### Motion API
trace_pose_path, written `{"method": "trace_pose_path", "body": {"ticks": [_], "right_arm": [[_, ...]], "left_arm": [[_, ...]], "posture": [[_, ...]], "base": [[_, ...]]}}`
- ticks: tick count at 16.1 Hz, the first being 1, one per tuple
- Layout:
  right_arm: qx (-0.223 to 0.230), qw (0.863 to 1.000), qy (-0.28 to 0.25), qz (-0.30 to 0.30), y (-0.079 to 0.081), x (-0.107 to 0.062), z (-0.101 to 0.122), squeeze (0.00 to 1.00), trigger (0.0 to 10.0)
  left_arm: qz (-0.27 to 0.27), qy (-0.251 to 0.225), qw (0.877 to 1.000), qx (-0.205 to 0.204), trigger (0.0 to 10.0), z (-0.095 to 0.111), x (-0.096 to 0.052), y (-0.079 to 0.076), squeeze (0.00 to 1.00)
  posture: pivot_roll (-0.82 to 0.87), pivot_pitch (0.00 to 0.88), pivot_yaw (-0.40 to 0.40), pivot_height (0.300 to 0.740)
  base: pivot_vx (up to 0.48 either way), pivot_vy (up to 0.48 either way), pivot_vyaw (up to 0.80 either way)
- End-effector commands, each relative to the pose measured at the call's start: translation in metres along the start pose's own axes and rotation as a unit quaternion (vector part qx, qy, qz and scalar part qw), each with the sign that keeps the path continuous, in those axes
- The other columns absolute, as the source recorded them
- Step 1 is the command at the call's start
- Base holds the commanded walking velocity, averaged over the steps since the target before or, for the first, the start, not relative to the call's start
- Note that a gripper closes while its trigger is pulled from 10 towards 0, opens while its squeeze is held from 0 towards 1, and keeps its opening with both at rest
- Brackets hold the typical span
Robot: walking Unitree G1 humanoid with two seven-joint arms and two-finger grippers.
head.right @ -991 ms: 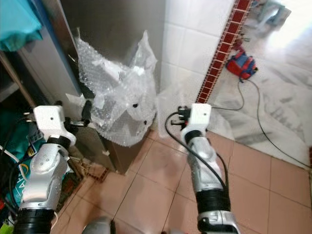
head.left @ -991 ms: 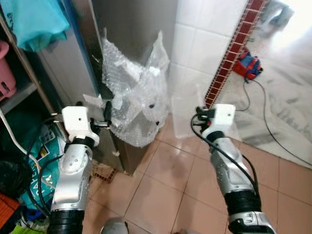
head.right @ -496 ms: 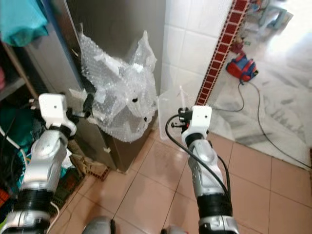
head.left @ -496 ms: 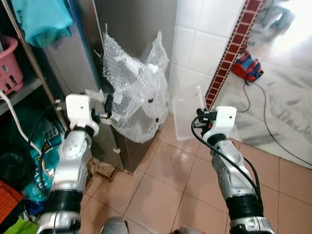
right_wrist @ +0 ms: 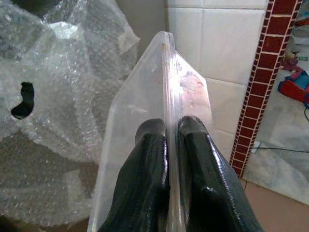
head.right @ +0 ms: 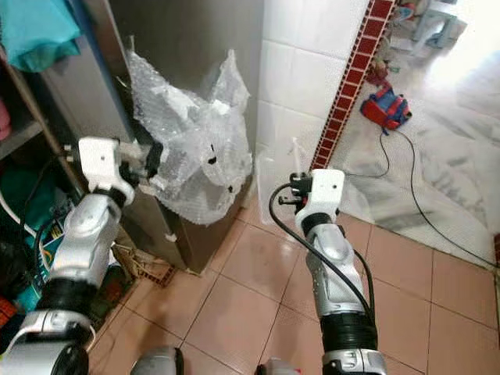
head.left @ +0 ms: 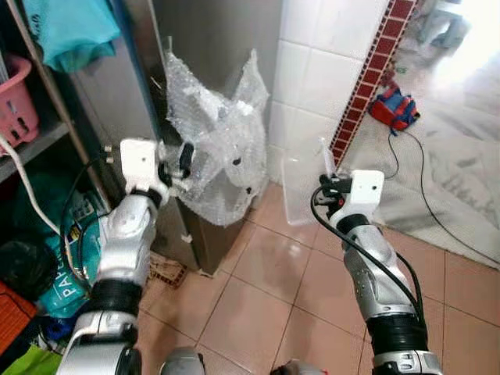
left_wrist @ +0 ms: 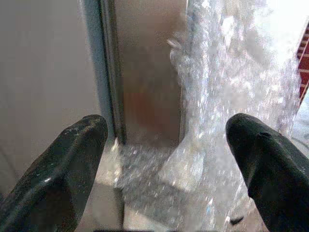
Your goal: Restocking fridge
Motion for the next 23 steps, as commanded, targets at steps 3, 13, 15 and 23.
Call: {"method": "trace_pose_path", "body": {"ticks": [3,13,15,23], "right_arm": [[0.004,1.000,-0.004,0.002,-0.002,-0.002,0.005,0.00,10.0],[-0.004,1.000,-0.001,0.000,-0.011,-0.005,0.009,0.00,10.0],[-0.008,1.000,0.000,0.001,-0.013,-0.007,0.010,0.00,10.0],[-0.014,1.000,0.003,0.005,-0.014,-0.008,0.011,0.00,10.0]], "left_arm": [[0.013,0.002,1.000,-0.025,10.0,-0.005,0.004,0.001,0.00],[0.038,0.015,0.996,-0.076,10.0,-0.007,0.028,0.000,0.00],[0.045,0.024,0.995,-0.091,10.0,-0.008,0.033,-0.002,0.00],[0.051,0.029,0.994,-0.091,10.0,-0.006,0.040,0.003,0.00]], "posture": [[0.01,0.082,-0.039,0.740],[-0.04,0.088,-0.056,0.740],[-0.05,0.084,-0.063,0.740],[-0.06,0.076,-0.071,0.740]], "base": [[0.000,0.000,0.00],[0.000,0.000,0.00],[0.000,0.000,0.00],[0.000,0.000,0.00]]}}
Point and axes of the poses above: a point about 5 cm out from each wrist's last joint towards the gripper, its own x axis pointing out of the wrist towards the gripper, its own z axis along the axis of the wrist's last joint, y = z × x, the point moved 2 cm from there along x, pointing out of the wrist towards the gripper, and after that the axes turned 15 degrees about -x, right-handed, at the moved point
